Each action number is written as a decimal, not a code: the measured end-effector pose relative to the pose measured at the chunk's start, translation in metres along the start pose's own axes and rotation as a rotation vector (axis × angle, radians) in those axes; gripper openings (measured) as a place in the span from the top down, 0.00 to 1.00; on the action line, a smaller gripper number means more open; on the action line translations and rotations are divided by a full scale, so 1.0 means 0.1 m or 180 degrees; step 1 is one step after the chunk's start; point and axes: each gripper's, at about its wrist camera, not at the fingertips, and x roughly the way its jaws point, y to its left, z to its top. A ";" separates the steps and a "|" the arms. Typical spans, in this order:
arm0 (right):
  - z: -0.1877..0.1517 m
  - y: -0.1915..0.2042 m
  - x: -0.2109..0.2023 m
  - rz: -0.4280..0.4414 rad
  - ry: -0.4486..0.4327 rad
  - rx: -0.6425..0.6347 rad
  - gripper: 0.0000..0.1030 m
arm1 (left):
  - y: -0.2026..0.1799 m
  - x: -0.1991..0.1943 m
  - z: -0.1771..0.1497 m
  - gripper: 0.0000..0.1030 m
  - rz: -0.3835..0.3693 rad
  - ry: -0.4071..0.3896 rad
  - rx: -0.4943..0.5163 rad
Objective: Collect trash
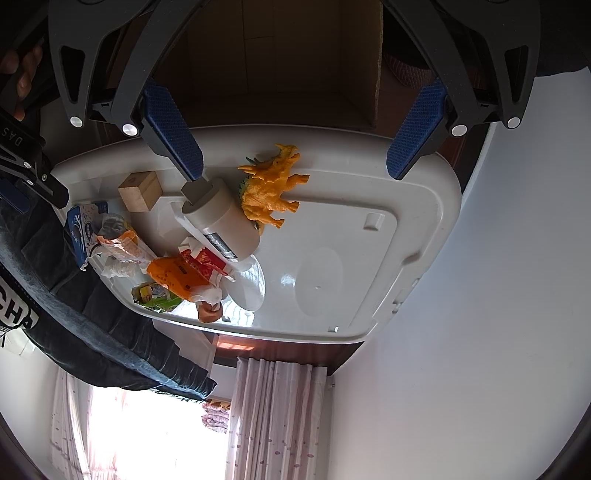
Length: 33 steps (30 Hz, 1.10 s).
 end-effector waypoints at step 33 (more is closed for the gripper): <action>-0.01 -0.01 0.02 -0.0009 0.0025 0.0000 0.05 | 0.00 0.01 0.00 0.06 -0.0004 0.0000 -0.0004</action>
